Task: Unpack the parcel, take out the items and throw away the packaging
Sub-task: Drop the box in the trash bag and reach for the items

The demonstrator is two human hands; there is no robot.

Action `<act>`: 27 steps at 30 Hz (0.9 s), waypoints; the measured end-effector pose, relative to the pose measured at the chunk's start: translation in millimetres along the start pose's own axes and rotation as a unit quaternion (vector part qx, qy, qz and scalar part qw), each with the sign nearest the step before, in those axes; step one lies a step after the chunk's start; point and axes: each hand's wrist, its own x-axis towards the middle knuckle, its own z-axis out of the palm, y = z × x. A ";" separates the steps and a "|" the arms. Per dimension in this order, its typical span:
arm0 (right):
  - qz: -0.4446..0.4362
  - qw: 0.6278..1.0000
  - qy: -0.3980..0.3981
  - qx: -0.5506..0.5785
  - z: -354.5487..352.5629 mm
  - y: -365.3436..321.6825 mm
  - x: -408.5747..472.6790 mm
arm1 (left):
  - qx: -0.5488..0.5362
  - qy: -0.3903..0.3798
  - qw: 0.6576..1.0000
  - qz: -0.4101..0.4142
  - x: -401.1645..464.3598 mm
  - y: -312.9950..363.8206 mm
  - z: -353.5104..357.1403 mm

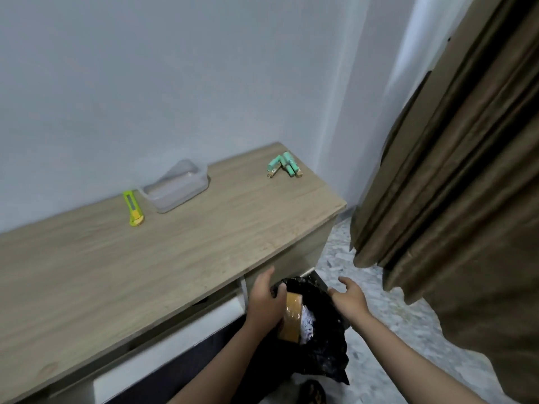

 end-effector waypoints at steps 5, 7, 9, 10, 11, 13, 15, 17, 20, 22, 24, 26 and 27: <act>-0.119 0.992 0.036 0.003 31.2 -59.9 -6.1 | -0.034 0.119 0.988 0.087 1.4 13.4 -66.3; -0.167 0.985 0.039 0.008 44.4 -87.5 -4.9 | -0.042 0.173 0.980 0.086 13.3 12.6 -95.2; -0.200 0.979 0.034 0.027 57.2 -115.0 -1.5 | -0.035 0.210 0.974 0.082 33.8 6.6 -122.2; -0.215 0.976 0.031 0.032 63.5 -128.2 1.4 | -0.036 0.218 0.973 0.069 45.5 4.2 -134.5; -0.228 0.973 0.029 0.033 69.2 -140.8 4.4 | -0.037 0.225 0.972 0.054 57.2 3.1 -146.2; -0.256 0.966 0.030 0.032 78.3 -164.0 17.0 | -0.030 0.241 0.970 0.021 81.2 2.3 -167.0; -0.276 0.960 0.039 0.022 82.9 -190.5 37.6 | -0.001 0.278 0.961 -0.013 109.1 1.7 -186.2; -0.291 0.954 0.070 0.010 83.0 -220.4 67.2 | 0.024 0.320 0.947 -0.031 140.7 0.6 -203.1; -0.263 0.953 0.148 -0.039 83.0 -261.5 120.8 | 0.024 0.364 0.928 -0.072 182.8 -0.3 -217.2; -0.238 0.951 0.175 -0.088 85.0 -282.1 153.0 | 0.007 0.387 0.917 -0.096 203.0 -1.5 -219.3; -0.215 0.952 0.158 -0.149 90.2 -296.7 179.2 | 0.004 0.404 0.908 -0.109 217.9 -5.4 -219.0; -0.191 0.952 0.128 -0.200 100.7 -304.0 201.1 | 0.006 0.411 0.905 -0.112 227.5 -10.7 -218.9; -0.182 0.949 0.121 -0.226 106.9 -305.8 209.0 | 0.009 0.410 0.905 -0.109 231.1 -13.1 -219.6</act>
